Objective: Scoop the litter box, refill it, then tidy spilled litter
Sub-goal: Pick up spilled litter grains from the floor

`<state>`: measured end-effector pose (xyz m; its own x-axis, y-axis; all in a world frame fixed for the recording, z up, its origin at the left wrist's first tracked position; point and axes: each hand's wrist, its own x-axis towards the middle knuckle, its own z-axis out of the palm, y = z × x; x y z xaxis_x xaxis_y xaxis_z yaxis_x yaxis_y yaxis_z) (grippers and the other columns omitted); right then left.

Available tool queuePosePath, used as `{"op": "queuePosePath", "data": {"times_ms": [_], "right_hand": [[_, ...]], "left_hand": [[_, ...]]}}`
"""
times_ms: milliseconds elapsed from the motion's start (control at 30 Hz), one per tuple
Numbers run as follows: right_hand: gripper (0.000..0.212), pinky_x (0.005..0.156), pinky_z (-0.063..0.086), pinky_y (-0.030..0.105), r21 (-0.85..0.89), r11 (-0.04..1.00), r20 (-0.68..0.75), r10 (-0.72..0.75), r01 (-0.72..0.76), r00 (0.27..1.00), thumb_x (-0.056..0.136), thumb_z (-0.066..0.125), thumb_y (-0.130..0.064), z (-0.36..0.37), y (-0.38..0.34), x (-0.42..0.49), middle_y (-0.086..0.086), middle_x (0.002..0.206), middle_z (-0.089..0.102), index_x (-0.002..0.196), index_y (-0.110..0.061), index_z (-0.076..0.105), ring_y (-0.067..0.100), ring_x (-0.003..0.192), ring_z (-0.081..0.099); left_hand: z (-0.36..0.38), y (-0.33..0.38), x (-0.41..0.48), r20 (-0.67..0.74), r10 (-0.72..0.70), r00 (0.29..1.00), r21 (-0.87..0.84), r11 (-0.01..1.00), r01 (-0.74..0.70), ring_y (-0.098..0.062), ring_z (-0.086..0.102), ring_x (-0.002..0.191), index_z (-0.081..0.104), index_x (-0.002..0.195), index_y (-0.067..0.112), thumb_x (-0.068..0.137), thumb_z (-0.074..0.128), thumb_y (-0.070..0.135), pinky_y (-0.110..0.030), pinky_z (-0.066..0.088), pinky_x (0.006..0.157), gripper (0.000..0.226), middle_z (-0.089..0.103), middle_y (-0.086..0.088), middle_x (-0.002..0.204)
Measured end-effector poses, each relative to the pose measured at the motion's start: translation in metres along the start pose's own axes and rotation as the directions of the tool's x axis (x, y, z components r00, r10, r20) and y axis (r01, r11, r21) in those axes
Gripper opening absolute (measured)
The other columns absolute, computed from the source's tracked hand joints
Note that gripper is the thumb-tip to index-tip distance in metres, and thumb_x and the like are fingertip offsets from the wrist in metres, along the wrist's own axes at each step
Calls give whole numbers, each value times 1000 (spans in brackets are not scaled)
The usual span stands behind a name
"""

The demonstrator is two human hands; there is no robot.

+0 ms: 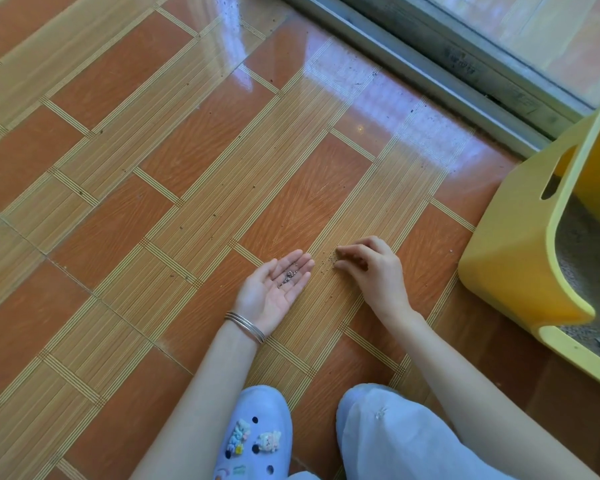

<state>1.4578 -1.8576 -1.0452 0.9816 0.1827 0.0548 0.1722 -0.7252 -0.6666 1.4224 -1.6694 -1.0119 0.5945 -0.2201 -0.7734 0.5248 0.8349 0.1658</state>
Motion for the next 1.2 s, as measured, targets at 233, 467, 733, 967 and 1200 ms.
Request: {"op": "queuePosePath", "data": {"times_ms": [233, 467, 733, 967, 1200], "right_hand": [[3, 63, 52, 29, -137, 985, -28, -111, 106, 993, 77, 74, -14, 6, -7, 4, -1, 80, 65, 78, -12, 72, 17, 76, 61], [15, 61, 41, 34, -426, 878, -43, -261, 218, 964, 88, 60, -12, 16, -5, 3, 4, 72, 61, 74, -8, 62, 23, 65, 56], [11, 73, 45, 28, 62, 992, 43, -111, 109, 993, 87, 61, -21, -3, -30, -3, -4, 83, 64, 90, -15, 70, 13, 79, 57], [13, 77, 51, 38, -58, 993, -13, 98, -99, 995, 82, 69, -14, -8, -7, 4, 1, 90, 62, 94, -11, 69, 19, 86, 59], [21, 70, 51, 30, -164, 986, 50, 3, 5, 999, 72, 77, -22, 7, -21, 1, 2, 86, 63, 87, -9, 69, 19, 83, 59]], "left_hand": [[1, -3, 2, 3, -23, 1000, 12, 1000, 23, -28, 64, 105, 57, 115, -6, 100, 33, 16, -35, 52, 89, 36, 64, -21, 115], [4, -4, 1, -19, -25, 1000, 45, 999, 26, -29, 61, 110, 57, 116, -6, 100, 33, 16, -36, 51, 91, 36, 63, -21, 117], [16, -15, 2, -34, -36, 999, 47, 998, 38, -29, 62, 104, 55, 116, -9, 101, 33, 15, -40, 49, 89, 36, 64, -23, 110], [4, 1, 0, -16, 0, 1000, -13, 1000, -1, -30, 61, 108, 57, 113, -7, 100, 32, 15, -37, 53, 88, 36, 64, -21, 114], [-2, 12, -2, -14, 24, 1000, -18, 1000, -24, -29, 59, 112, 56, 116, -6, 100, 33, 15, -37, 52, 88, 36, 62, -21, 117]]}}
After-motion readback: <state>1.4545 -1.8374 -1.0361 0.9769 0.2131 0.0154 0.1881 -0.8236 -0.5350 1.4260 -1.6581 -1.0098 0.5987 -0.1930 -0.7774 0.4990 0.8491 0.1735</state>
